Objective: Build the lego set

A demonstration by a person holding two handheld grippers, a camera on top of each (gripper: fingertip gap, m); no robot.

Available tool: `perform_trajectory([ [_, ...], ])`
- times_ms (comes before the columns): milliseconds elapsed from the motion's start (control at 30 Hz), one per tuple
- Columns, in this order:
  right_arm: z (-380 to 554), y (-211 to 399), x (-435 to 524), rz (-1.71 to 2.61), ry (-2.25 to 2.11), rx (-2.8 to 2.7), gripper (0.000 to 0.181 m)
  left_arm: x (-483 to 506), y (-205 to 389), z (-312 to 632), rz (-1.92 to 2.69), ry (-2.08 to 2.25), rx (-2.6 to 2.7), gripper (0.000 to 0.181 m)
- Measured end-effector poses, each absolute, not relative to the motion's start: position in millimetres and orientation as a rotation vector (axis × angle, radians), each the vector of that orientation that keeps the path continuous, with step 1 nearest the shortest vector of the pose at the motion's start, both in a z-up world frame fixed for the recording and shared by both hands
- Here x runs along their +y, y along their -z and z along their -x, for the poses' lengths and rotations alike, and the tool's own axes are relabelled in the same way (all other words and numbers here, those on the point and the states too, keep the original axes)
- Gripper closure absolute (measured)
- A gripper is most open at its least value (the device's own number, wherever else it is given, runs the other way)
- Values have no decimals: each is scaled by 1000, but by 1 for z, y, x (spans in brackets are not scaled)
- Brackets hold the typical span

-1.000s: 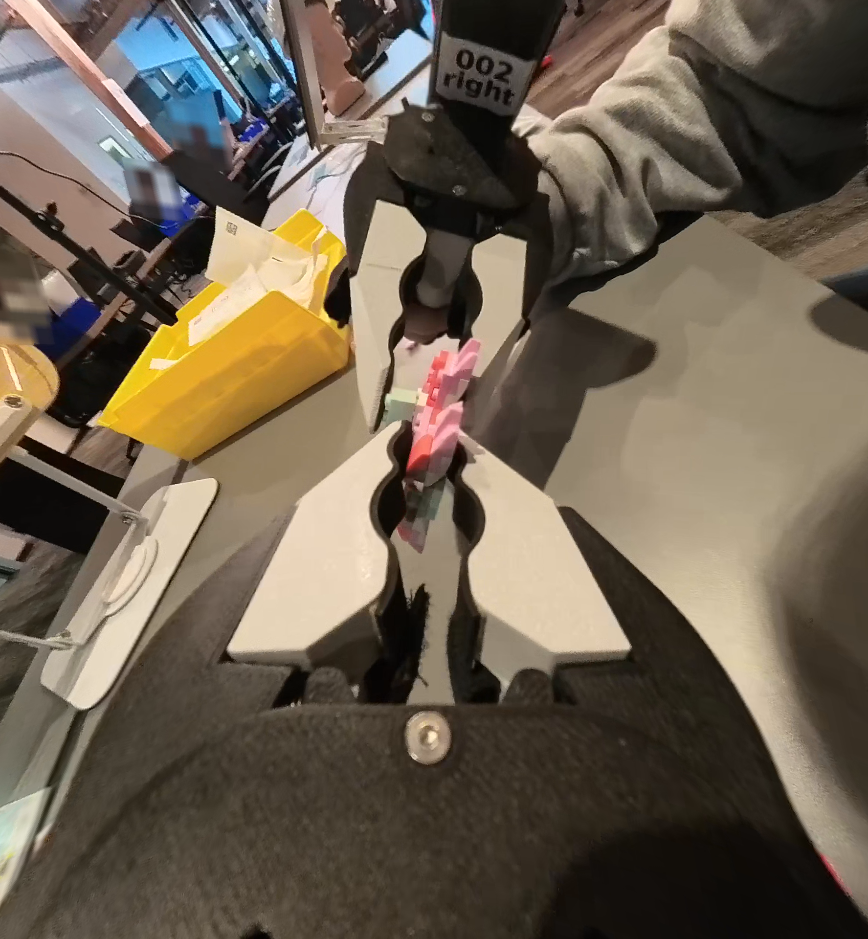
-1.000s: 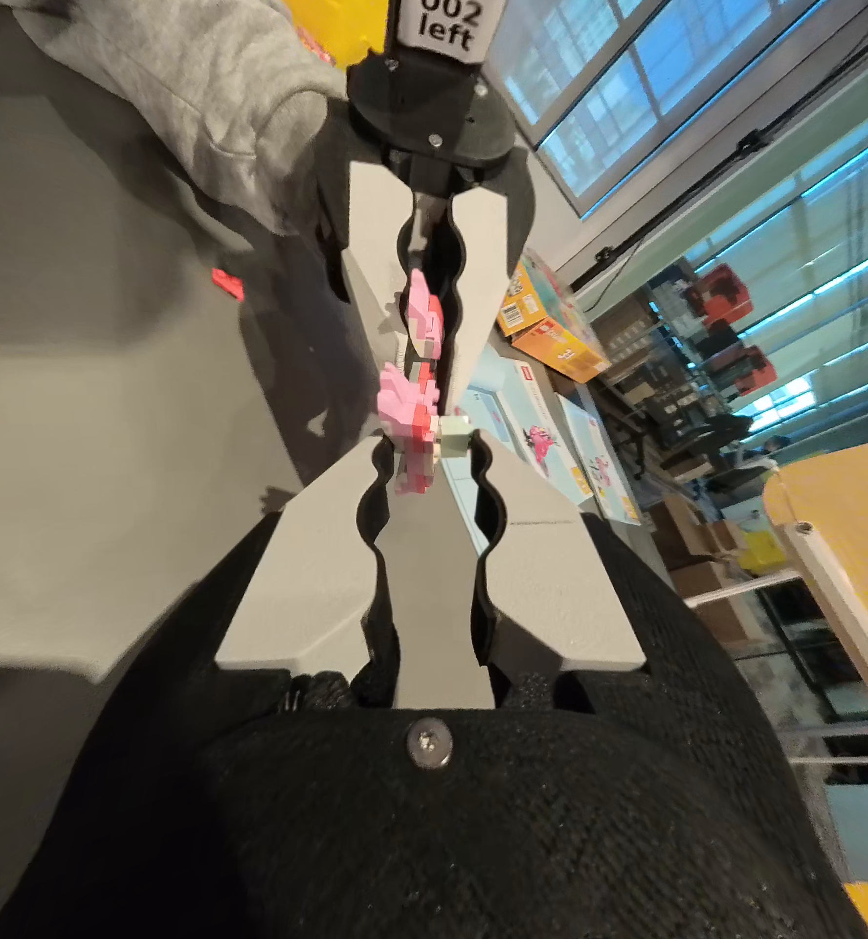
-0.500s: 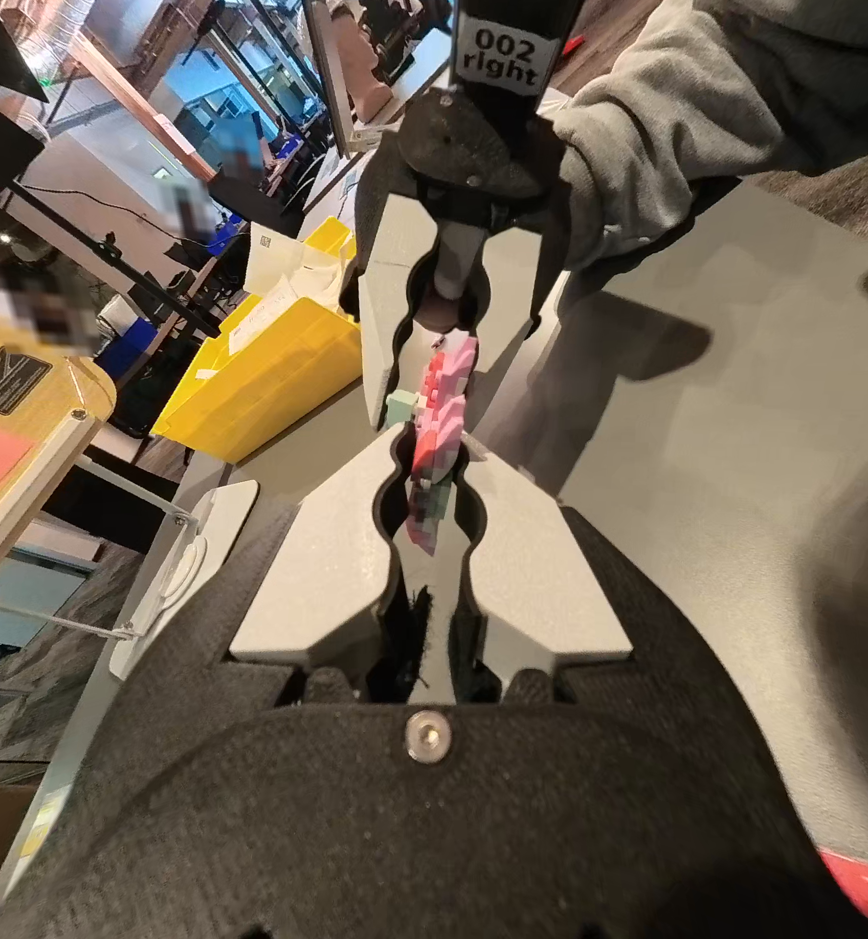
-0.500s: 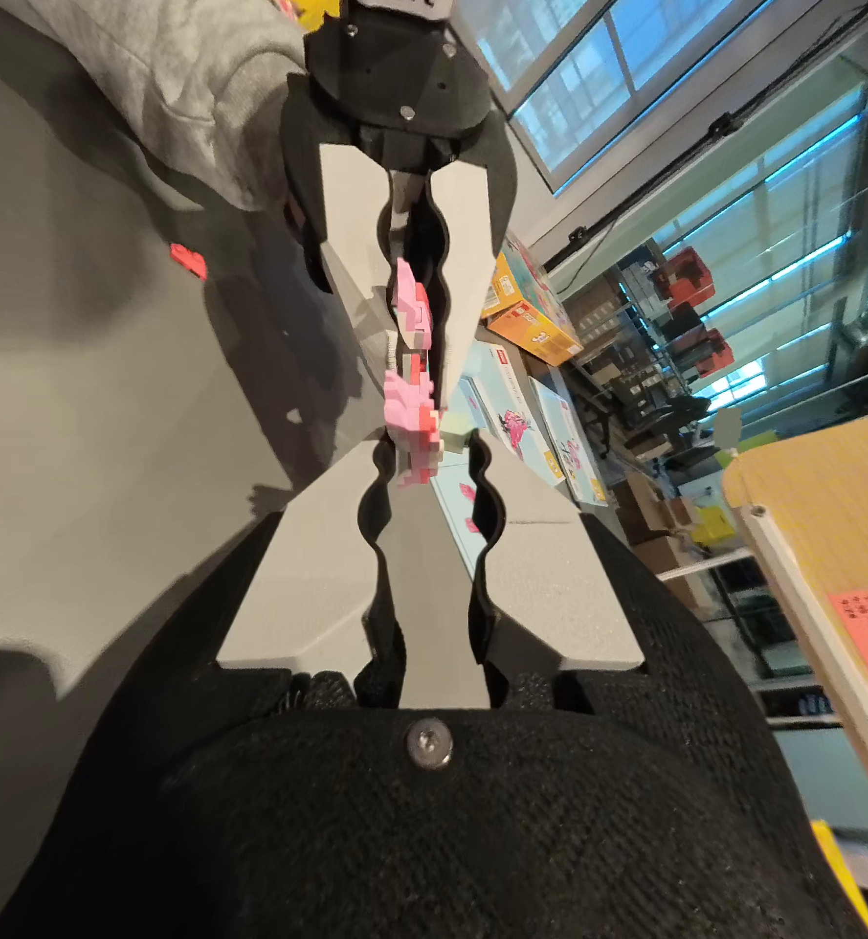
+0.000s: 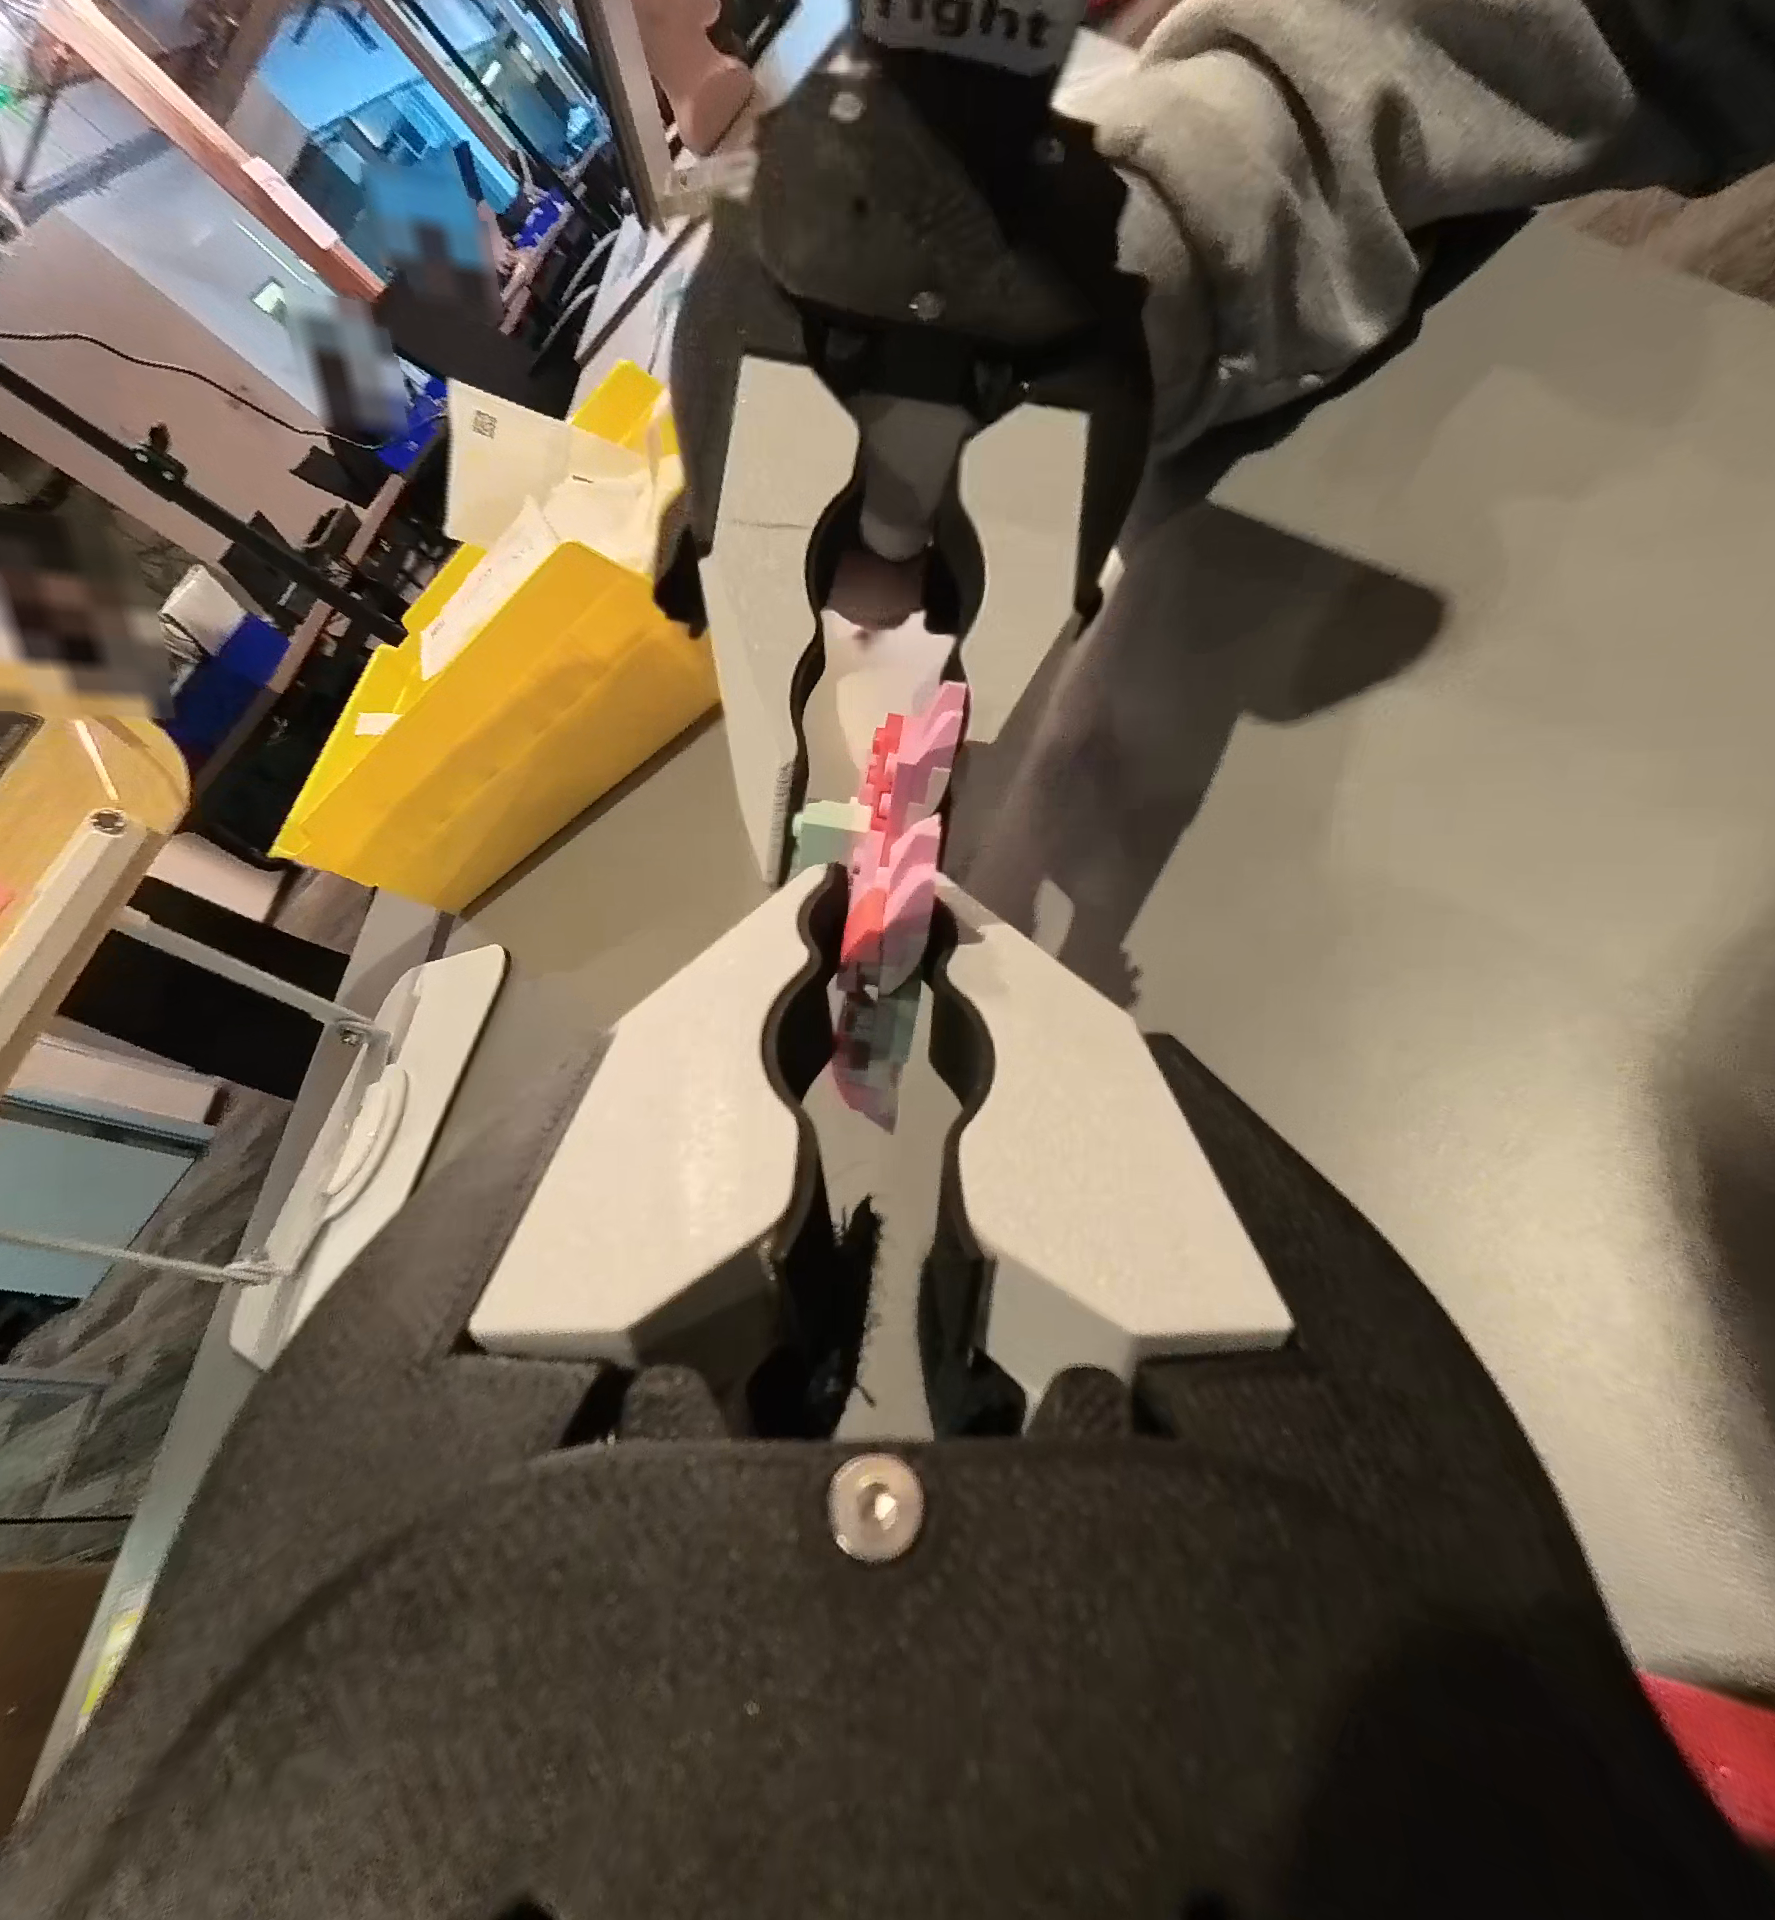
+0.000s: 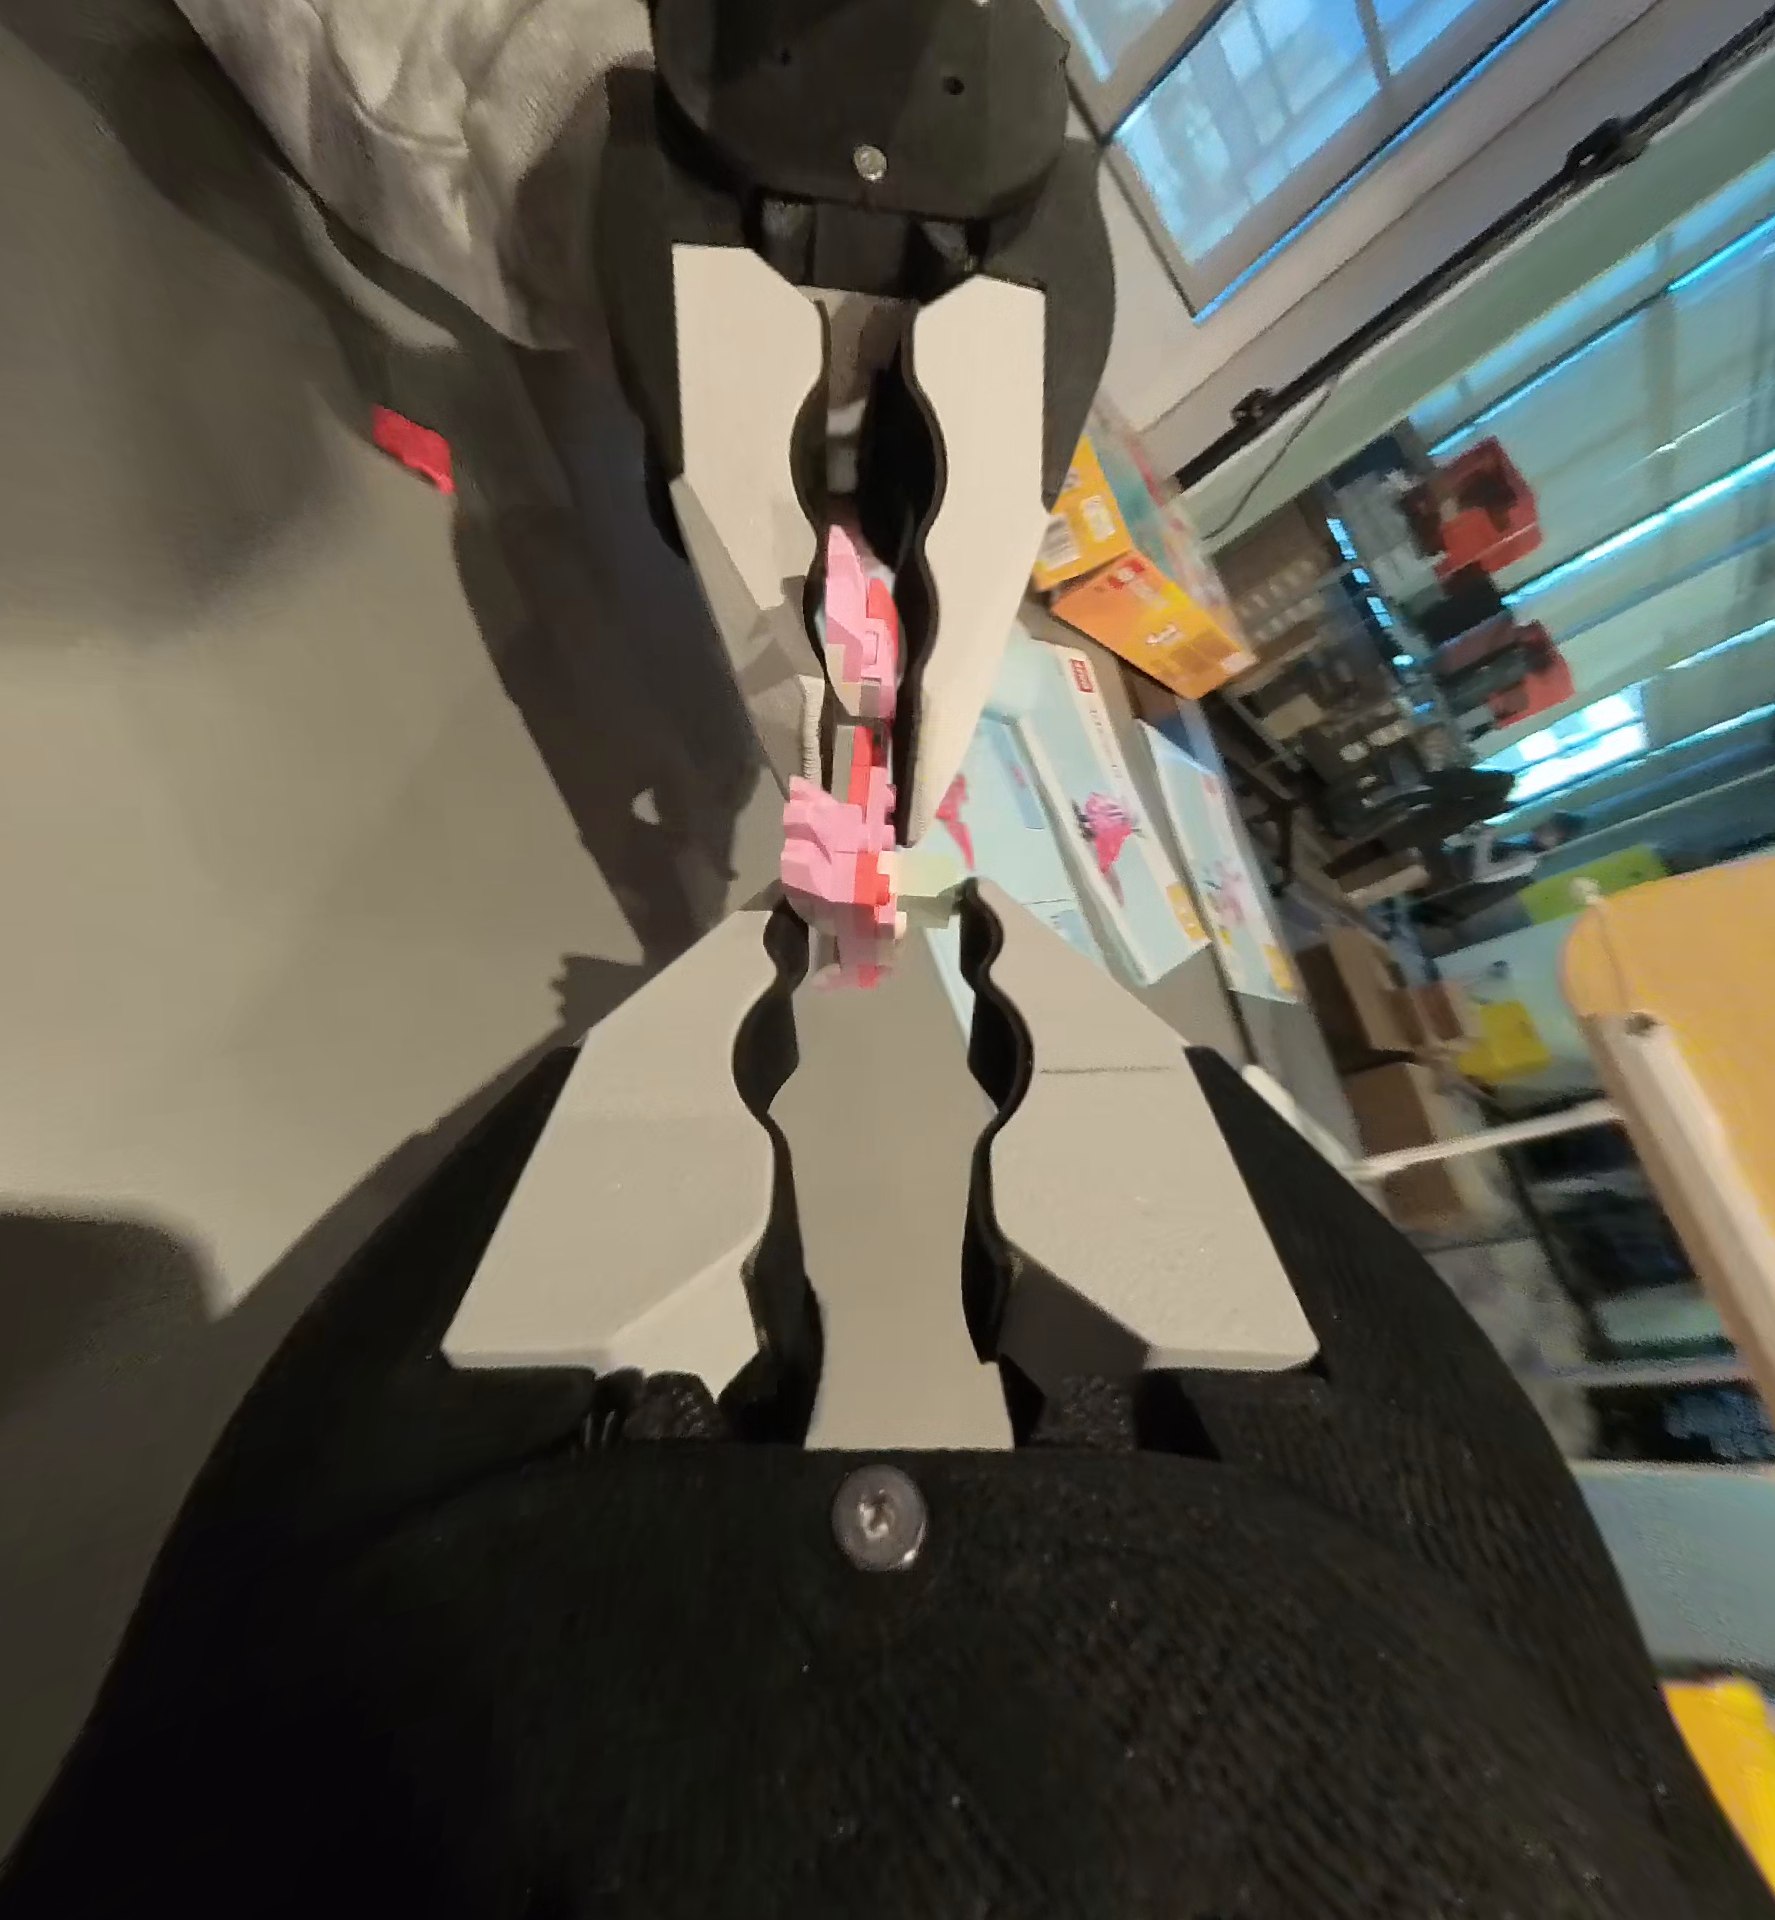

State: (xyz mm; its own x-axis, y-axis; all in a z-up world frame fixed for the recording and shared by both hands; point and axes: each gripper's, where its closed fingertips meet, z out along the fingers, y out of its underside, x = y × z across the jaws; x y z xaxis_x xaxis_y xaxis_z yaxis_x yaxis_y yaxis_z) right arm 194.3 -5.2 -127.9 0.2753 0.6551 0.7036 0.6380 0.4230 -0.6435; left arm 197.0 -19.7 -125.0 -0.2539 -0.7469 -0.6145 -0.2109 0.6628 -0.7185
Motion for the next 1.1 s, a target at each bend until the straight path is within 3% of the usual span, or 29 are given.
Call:
perform_trajectory([
  [33,-195,133,-7,1264,-52,-1427,149,-19,129,-197,769,598,1809,170],
  [100,-204,143,-5,1318,-80,-1457,121,-16,139,-197,760,529,1850,170],
  [167,-218,145,2,1370,-99,-1429,113,-12,152,-195,739,432,1903,169],
  [433,-266,122,42,1392,-164,-1053,119,-24,175,-193,620,324,2019,164],
  [633,-287,119,61,1369,15,-969,127,-42,175,-185,679,461,2093,121],
  [767,-292,120,63,1373,50,-955,129,-52,164,-179,809,615,2037,105],
  [1100,-304,109,65,1361,39,-857,134,-102,64,-104,1097,960,1386,99],
])
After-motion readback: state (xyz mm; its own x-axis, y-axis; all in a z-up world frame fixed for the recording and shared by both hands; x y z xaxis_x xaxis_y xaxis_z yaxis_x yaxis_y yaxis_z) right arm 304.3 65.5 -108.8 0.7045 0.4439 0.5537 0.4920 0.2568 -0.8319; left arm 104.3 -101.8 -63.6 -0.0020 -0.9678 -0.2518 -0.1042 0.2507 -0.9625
